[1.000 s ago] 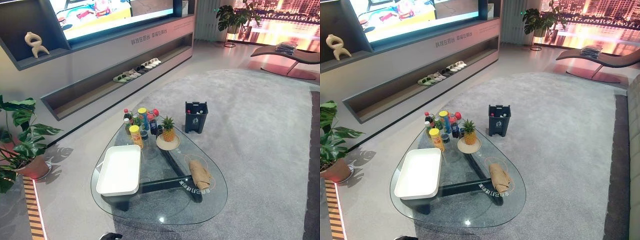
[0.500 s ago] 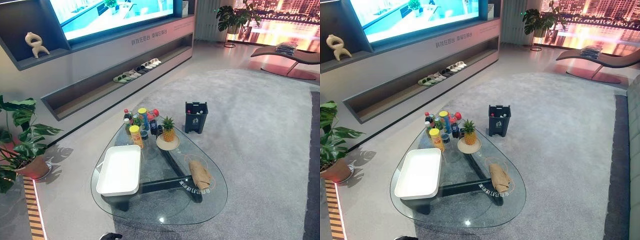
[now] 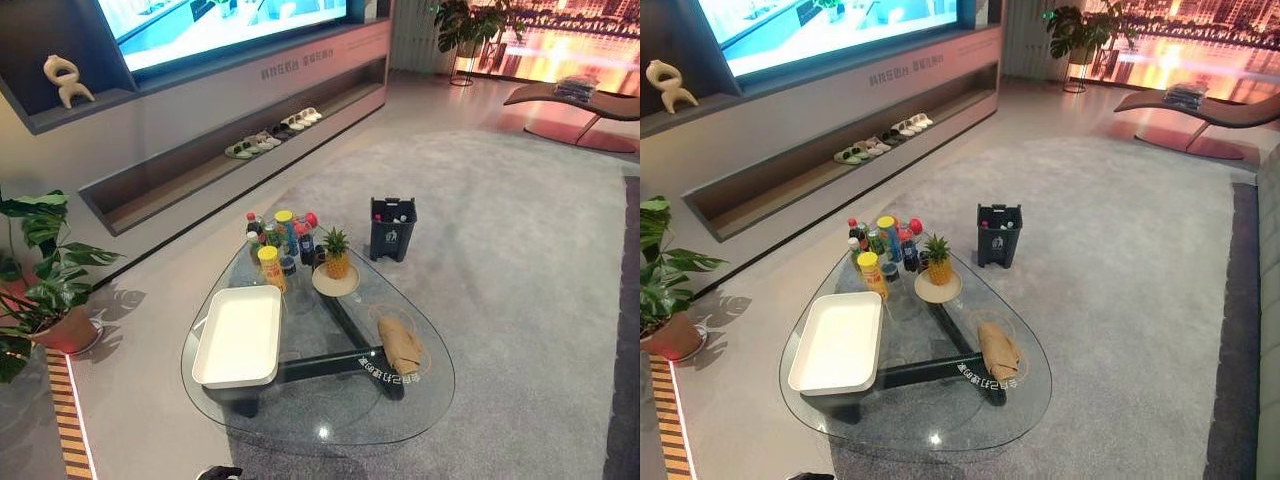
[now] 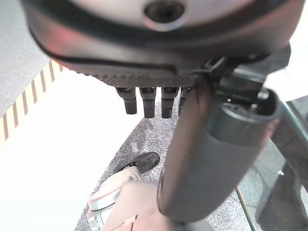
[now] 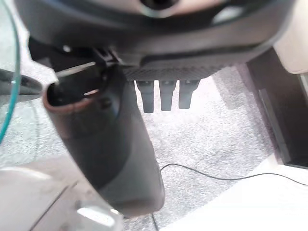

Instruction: Wipe the table with a cloth and put it in the basket.

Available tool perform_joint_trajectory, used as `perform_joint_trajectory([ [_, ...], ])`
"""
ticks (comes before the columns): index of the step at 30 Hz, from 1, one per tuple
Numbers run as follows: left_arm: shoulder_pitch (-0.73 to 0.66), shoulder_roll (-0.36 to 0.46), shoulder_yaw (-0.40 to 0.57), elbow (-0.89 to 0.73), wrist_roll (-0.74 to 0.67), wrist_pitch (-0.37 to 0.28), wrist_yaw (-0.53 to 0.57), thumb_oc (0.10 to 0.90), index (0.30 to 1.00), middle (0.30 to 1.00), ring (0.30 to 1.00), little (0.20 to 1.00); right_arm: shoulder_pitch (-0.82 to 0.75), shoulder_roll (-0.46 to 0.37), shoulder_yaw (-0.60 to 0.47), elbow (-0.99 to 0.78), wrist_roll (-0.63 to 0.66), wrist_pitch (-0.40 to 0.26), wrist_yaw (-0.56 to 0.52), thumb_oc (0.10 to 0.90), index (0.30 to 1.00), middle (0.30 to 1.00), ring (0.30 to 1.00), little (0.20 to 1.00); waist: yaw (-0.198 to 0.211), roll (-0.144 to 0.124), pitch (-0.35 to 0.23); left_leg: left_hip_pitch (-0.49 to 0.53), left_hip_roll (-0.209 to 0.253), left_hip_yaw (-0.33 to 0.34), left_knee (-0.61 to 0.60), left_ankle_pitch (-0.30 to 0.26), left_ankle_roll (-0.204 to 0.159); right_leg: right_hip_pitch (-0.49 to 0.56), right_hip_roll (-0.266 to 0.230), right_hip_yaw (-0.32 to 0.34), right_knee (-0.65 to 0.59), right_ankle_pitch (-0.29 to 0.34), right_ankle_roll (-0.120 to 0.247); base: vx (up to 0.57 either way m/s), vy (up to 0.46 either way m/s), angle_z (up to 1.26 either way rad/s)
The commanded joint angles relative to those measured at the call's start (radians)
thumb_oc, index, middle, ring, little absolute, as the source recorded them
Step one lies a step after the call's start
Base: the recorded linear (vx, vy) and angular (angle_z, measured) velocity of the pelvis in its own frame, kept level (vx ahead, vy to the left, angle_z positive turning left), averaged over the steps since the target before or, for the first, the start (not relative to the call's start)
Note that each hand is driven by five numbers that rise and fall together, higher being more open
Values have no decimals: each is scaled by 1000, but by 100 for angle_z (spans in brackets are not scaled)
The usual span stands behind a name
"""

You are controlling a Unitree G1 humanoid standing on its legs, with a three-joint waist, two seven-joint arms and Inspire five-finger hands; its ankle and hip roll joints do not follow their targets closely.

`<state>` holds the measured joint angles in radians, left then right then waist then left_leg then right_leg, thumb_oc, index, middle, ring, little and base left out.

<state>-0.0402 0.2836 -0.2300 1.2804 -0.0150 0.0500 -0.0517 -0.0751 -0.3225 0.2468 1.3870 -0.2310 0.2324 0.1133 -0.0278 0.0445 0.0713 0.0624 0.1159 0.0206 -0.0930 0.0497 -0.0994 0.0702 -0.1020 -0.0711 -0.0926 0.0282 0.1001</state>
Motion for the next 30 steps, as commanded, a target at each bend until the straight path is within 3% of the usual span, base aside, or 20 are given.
perform_joint_trajectory([
  [1, -129, 45, 13, 13, -76, -48, 30, 800, 900, 900, 900, 900, -126, -49, 9, 39, 44, 46, -23, 800, 900, 900, 900, 900, 16, -7, 134, -32, -61, 4, 6, -22, 39, -46, 21, 6, 17, 17, -7, -267, 13, -4],
  [5, -248, 85, 20, -27, -190, -99, 38, 800, 900, 900, 900, 900, -214, -74, 25, 19, 72, 35, -81, 800, 900, 900, 900, 900, 13, 4, 247, -154, -69, 0, 25, 15, 45, -183, 31, 19, 64, 31, -23, -282, -18, 0],
  [10, -351, 164, 42, -101, -373, -131, 49, 800, 900, 900, 900, 900, -292, -115, 33, -15, 162, -10, -189, 800, 900, 900, 900, 900, 18, -5, 347, -317, -87, -17, 133, 25, 49, -342, 34, 8, 191, 13, -35, -205, -55, 5],
  [13, -380, 204, 69, -110, -425, -153, 51, 800, 900, 900, 900, 900, -317, -144, 13, -37, 213, -51, -247, 800, 900, 900, 900, 900, 23, -9, 378, -397, -101, -24, 202, 17, 54, -419, 35, 3, 261, -5, -38, -169, -45, 7],
  [19, -444, 257, 103, -140, -444, -159, 135, 800, 900, 900, 900, 900, -404, -207, -47, -94, 337, -73, -376, 800, 900, 900, 900, 900, 34, -30, 420, -583, -127, -36, 402, -26, 58, -584, 24, -9, 422, -41, -46, -118, -31, 11],
  [24, -475, 293, 116, -124, -415, -170, 178, 800, 900, 900, 900, 900, -458, -237, -80, -131, 360, -131, -492, 800, 900, 900, 900, 900, 37, -41, 445, -697, -124, -33, 552, -89, 71, -697, 28, -5, 554, -85, -61, -61, -7, 13],
  [30, -490, 311, 119, -125, -428, -167, 200, 800, 900, 900, 900, 900, -497, -271, -104, -154, 389, -193, -565, 800, 900, 900, 900, 900, 40, -39, 449, -787, -114, -33, 650, -127, 75, -787, 36, 0, 654, -118, -73, 0, 0, -1],
])
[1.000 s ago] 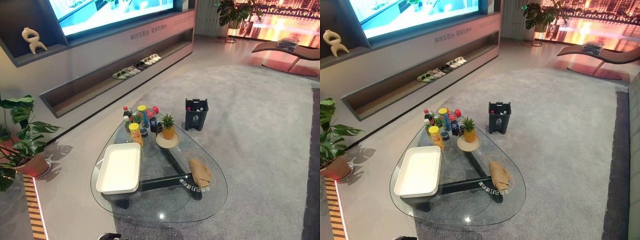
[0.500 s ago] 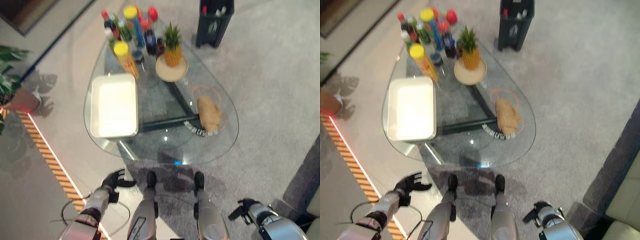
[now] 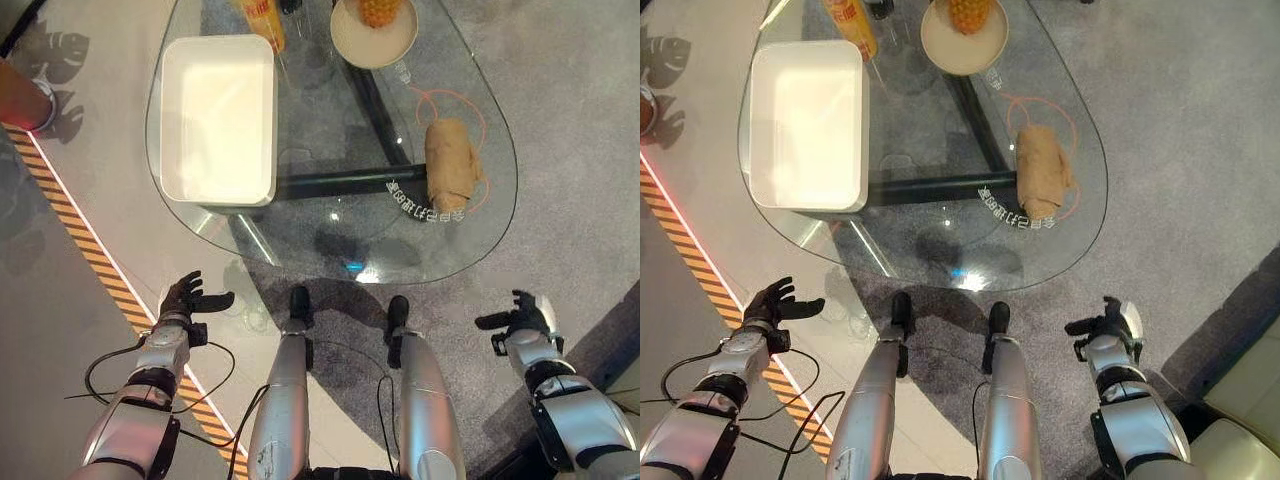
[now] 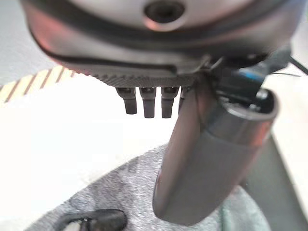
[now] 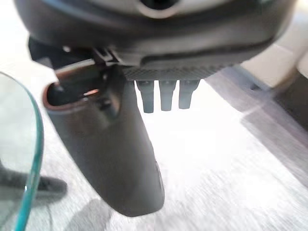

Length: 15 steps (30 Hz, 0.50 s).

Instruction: Wipe the table with a cloth and put it in the basket.

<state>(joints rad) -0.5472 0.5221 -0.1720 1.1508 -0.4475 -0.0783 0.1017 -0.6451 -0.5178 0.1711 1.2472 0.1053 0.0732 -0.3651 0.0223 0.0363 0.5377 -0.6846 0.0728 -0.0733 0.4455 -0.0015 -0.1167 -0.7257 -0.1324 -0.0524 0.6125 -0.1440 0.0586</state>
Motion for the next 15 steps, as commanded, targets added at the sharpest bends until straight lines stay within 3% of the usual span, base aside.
perform_joint_trajectory([
  [1, 17, 73, 61, 5, 4, -39, 47, 800, 900, 900, 900, 900, 73, -75, -28, -14, 52, -33, -86, 800, 900, 900, 900, 900, -10, -31, -18, -40, -70, 61, 111, -76, 92, 9, 66, -19, -51, 54, -31, 0, 0, 0],
  [5, 5, 80, 53, 8, 6, -27, 44, 800, 900, 900, 900, 900, 36, -99, -60, -36, 128, -112, -144, 800, 900, 900, 900, 900, -11, -26, -18, -91, -66, 55, 157, -98, 95, -46, 70, -15, 7, 34, -39, 0, 0, 0],
  [15, -1, 85, 41, 25, -13, -28, 37, 800, 900, 900, 900, 900, -29, -144, -87, -67, 246, -209, -193, 800, 900, 900, 900, 900, -7, -19, -18, -122, -67, 56, 176, -106, 90, -75, 68, -25, 28, 27, -44, 10, 7, 0],
])
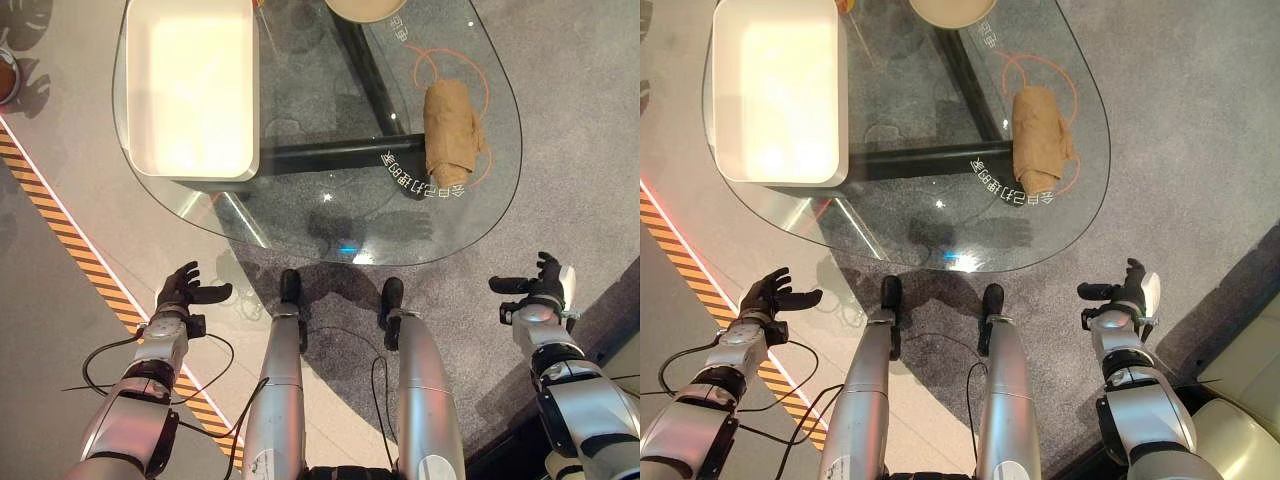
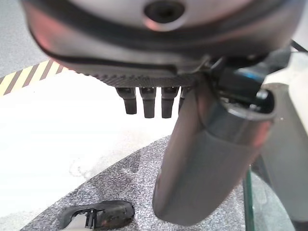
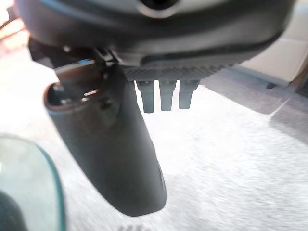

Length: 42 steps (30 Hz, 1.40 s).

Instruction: Wipe the table with a cloth and put it in the basket.

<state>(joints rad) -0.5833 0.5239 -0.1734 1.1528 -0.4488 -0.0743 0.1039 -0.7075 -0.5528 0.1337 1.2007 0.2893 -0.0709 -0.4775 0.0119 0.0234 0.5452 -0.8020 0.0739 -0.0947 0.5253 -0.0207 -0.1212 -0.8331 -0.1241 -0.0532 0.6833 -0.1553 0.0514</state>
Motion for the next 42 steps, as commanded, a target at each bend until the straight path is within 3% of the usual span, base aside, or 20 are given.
perform_joint_trajectory([
  [1, 35, 86, 40, 18, -19, -29, 36, 800, 900, 900, 900, 900, 31, -111, -54, -42, 82, -84, -90, 800, 900, 900, 900, 900, 2, -6, -25, -7, -70, 78, 94, -86, 93, 33, 62, -24, -49, 39, -38, 0, 0, 0],
  [9, 39, 73, 22, -7, -46, -36, 59, 800, 900, 900, 900, 900, -32, -107, -33, -254, 128, -158, -203, 800, 900, 900, 900, 900, -1, -8, -25, -3, -76, 78, 51, -73, 85, 35, 70, -29, -95, 50, -38, -2, 4, 0],
  [15, 48, 35, 4, -20, -66, -56, 81, 800, 900, 900, 900, 900, -140, -101, 55, -444, -6, -170, -322, 800, 900, 900, 900, 900, -2, 11, -25, 0, -81, 80, 20, -64, 81, 32, 65, -30, -125, 53, -36, -17, 55, -1],
  [24, 68, -4, 15, -12, -69, -91, 74, 800, 900, 900, 900, 900, -253, -70, 176, -640, -174, -72, -323, 800, 900, 900, 900, 900, 6, 32, -25, 17, -93, 87, -19, -51, 77, 43, 56, -34, -161, 50, -44, -3, 62, -1],
  [42, 98, -60, 2, -49, -42, -99, 93, 800, 900, 900, 900, 900, -278, 7, 278, -663, -189, 127, -274, 800, 900, 900, 900, 900, 26, 53, -25, 18, -101, 103, -39, -38, 85, 33, 45, -47, -162, 52, -50, 6, 11, 2],
])
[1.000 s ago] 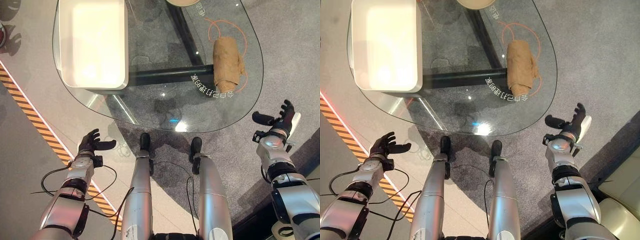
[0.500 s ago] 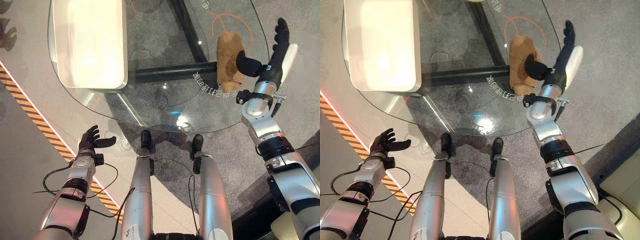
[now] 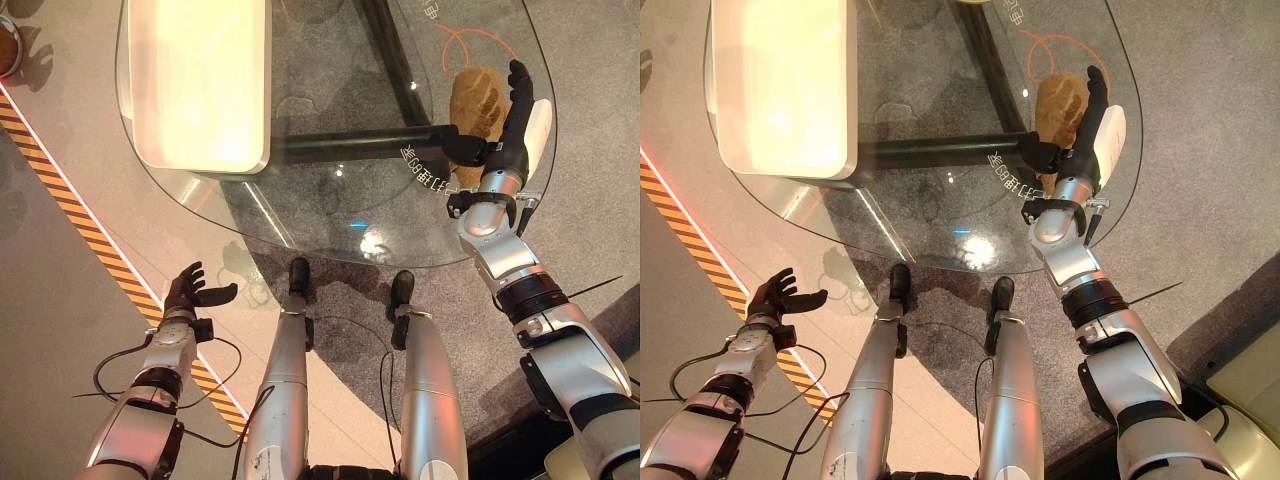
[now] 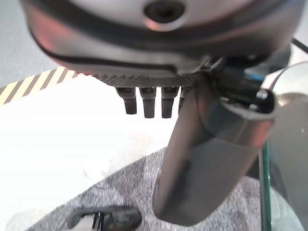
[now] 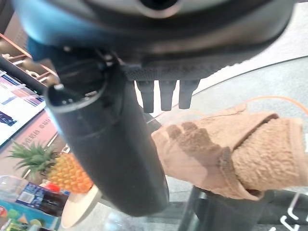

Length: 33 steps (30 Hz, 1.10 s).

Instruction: Wipe the table with a cloth and put it in the basket.

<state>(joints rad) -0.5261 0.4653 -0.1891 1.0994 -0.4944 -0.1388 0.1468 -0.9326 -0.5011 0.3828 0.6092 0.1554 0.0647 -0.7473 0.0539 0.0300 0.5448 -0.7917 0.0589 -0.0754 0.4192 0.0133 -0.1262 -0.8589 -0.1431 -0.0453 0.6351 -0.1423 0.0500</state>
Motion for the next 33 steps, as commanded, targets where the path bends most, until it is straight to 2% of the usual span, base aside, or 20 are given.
perform_joint_trajectory([
  [1, 43, -1, 18, 5, 4, -37, 48, 800, 900, 900, 900, 900, -50, -44, 33, -65, -51, -1, -1, 800, 900, 900, 900, 900, -15, 47, -25, 9, -86, 84, 65, -70, 91, 58, 64, -55, -113, 39, -49, 0, 0, 0],
  [9, 37, -5, 7, -8, 5, -22, 55, 800, 900, 900, 900, 900, -53, -29, 66, 17, -33, 49, 13, 800, 900, 900, 900, 900, -9, 53, -25, 3, -86, 88, 61, -64, 93, 49, 64, -62, -107, 41, -50, 0, 0, 0],
  [15, 36, -11, -3, -22, 8, -16, 62, 800, 900, 900, 900, 900, -59, -25, 82, 79, -20, 50, 28, 800, 900, 900, 900, 900, -3, 59, -25, -4, -85, 87, 64, -63, 94, 38, 63, -66, -99, 41, -50, 0, 0, 0],
  [22, 24, -15, -13, -24, 9, -7, 65, 800, 900, 900, 900, 900, -83, -23, 109, 136, -32, 90, 65, 800, 900, 900, 900, 900, 0, 60, -25, -6, -83, 88, 62, -58, 92, 33, 66, -69, -98, 45, -49, 0, 0, 0],
  [33, 10, -11, -36, -13, -4, -4, 60, 800, 900, 900, 900, 900, -142, -40, 138, 235, -73, 96, 37, 800, 900, 900, 900, 900, 12, 74, -25, -14, -89, 84, 54, -50, 97, 22, 64, -77, -94, 50, -45, 3, 0, 0],
])
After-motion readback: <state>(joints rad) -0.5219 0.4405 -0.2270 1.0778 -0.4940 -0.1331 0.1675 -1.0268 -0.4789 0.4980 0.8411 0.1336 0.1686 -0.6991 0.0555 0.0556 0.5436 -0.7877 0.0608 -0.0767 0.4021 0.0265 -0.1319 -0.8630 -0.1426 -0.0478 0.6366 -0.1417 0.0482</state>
